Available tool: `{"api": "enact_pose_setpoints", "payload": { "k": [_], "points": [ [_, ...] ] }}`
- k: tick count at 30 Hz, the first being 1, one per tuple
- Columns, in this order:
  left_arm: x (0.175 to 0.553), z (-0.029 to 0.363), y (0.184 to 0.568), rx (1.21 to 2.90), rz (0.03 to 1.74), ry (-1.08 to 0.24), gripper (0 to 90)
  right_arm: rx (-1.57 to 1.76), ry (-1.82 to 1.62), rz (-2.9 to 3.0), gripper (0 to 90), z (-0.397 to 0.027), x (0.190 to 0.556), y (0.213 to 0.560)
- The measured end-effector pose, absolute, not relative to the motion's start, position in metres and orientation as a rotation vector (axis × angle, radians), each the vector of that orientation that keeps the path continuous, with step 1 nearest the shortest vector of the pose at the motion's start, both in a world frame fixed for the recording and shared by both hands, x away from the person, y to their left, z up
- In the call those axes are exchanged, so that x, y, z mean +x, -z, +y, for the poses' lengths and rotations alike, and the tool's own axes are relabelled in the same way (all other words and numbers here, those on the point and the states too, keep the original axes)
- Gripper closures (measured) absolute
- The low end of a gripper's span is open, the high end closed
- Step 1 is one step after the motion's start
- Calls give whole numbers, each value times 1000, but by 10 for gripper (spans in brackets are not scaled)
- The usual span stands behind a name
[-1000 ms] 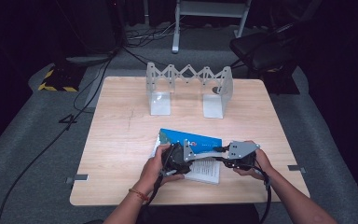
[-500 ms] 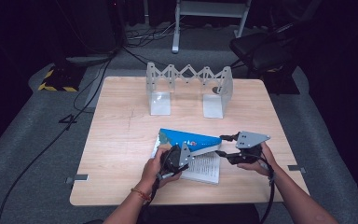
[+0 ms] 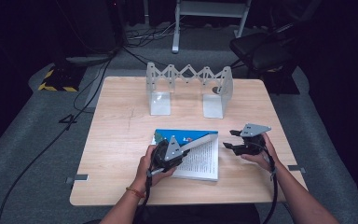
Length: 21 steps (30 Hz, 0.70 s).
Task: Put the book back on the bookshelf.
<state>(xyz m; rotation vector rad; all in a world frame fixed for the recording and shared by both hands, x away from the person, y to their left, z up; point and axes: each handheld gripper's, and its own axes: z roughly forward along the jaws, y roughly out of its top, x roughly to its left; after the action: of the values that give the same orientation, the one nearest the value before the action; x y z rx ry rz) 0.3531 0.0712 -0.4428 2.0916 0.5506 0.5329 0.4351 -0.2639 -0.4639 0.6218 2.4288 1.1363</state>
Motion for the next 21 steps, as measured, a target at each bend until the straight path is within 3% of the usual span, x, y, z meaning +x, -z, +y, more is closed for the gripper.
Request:
{"api": "enact_pose_setpoints", "payload": {
  "k": [11, 15, 21],
  "points": [
    [353, 76, 441, 2079, 548, -526, 744, 579, -1058, 2546, 355, -240, 444, 495],
    [354, 78, 441, 2065, 551, -519, 744, 568, -1147, 2524, 362, -239, 446, 492],
    [357, 87, 438, 2014, 568, -449, 731, 589, -1329, 2426, 442, -240, 442, 473]
  ]
}}
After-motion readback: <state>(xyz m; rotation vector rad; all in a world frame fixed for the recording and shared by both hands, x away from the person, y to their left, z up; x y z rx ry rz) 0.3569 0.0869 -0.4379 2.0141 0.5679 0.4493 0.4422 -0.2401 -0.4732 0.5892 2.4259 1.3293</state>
